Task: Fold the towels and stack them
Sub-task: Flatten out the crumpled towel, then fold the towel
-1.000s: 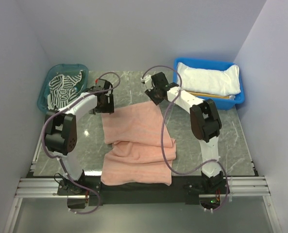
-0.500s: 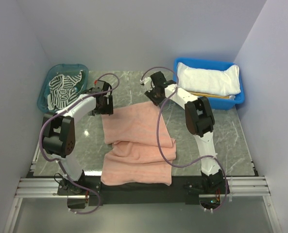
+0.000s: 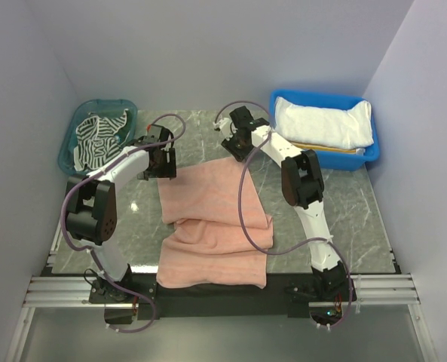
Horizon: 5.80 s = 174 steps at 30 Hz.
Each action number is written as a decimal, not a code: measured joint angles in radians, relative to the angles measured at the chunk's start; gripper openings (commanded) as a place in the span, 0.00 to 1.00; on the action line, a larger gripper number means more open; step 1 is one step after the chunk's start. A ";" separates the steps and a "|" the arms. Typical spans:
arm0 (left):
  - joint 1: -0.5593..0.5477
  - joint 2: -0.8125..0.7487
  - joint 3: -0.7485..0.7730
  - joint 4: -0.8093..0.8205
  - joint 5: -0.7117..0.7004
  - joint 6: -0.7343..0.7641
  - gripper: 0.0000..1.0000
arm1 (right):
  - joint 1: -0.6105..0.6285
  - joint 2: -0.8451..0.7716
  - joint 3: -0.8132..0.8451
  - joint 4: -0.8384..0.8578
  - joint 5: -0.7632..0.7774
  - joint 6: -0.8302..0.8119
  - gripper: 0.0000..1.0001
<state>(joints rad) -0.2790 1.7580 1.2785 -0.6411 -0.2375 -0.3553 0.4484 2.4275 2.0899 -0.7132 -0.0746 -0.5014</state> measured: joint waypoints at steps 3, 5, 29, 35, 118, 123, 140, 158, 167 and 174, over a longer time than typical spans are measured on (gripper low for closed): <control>0.000 0.000 0.000 0.000 0.003 0.000 0.83 | -0.002 0.016 0.034 -0.035 -0.023 -0.018 0.48; 0.000 0.000 0.000 0.000 0.004 0.000 0.83 | -0.005 0.017 0.039 -0.053 -0.047 -0.027 0.46; 0.072 0.121 0.114 0.024 0.031 0.007 0.75 | -0.017 -0.023 -0.039 -0.052 -0.162 -0.047 0.00; 0.098 0.217 0.151 0.049 0.067 0.034 0.63 | -0.017 -0.026 -0.047 -0.044 -0.162 -0.047 0.00; 0.187 0.199 0.812 0.353 0.190 -0.158 0.00 | -0.003 -0.234 -0.021 0.961 0.441 -0.009 0.00; 0.188 0.066 0.616 0.349 0.260 -0.154 0.00 | 0.004 -0.427 -0.307 0.943 0.412 0.037 0.00; 0.206 -0.530 -0.181 0.277 0.467 -0.216 0.00 | 0.034 -1.007 -0.916 0.617 0.209 0.406 0.00; 0.213 -0.369 -0.666 0.397 0.492 -0.454 0.00 | 0.012 -0.782 -1.173 0.469 -0.044 0.773 0.00; 0.209 -0.174 -0.480 0.418 0.436 -0.473 0.01 | -0.060 -0.622 -1.011 0.481 -0.091 0.804 0.00; 0.208 -0.085 -0.272 0.355 0.388 -0.437 0.01 | -0.075 -0.594 -0.825 0.442 -0.062 0.777 0.00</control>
<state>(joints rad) -0.0708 1.6726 1.0065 -0.2859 0.1505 -0.7925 0.3733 1.8332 1.2652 -0.2710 -0.1368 0.2756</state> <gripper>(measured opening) 0.035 0.025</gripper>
